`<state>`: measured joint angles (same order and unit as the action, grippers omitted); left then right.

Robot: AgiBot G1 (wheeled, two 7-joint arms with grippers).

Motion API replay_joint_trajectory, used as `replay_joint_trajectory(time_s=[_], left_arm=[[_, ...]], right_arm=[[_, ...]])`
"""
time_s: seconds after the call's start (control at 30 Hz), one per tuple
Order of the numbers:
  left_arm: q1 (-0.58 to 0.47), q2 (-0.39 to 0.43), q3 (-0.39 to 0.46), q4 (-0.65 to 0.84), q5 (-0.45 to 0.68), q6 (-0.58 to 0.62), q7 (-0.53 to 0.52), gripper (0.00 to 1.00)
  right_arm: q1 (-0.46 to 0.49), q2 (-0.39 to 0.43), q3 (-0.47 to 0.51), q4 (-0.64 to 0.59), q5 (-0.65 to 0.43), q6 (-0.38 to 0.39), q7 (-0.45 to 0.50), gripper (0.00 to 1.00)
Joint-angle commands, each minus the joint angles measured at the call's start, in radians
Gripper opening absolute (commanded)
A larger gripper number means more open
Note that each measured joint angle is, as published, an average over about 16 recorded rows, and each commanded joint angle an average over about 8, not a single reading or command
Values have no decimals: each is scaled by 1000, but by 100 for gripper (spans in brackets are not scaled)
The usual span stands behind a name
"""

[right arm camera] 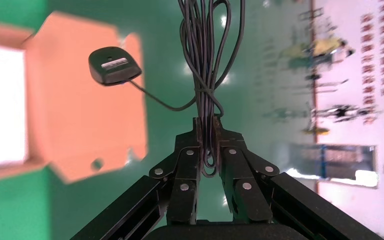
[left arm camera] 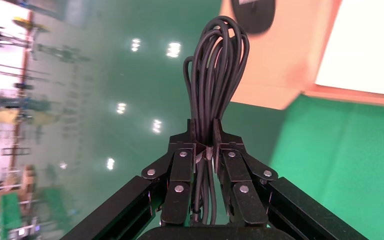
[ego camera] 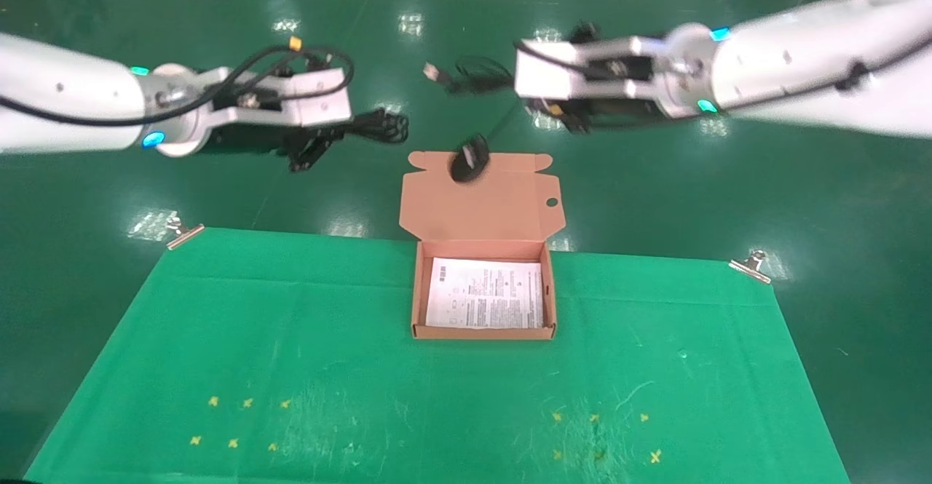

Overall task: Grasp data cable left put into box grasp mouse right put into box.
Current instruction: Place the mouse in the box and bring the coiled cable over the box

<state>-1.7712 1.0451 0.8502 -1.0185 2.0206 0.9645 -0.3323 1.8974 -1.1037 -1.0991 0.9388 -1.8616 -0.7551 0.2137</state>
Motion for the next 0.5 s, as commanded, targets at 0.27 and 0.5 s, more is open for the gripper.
replay_joint_trajectory(time_s=[0.27,0.5], left_arm=[[-29,21,2,-15,70,-46,-30,0],[-18,7,15,-17,101,-34,-43,0]], right_arm=[[46,-89,10,-124,37,36,-134,0],[17,-84,5,-132,56,15,-133,0]])
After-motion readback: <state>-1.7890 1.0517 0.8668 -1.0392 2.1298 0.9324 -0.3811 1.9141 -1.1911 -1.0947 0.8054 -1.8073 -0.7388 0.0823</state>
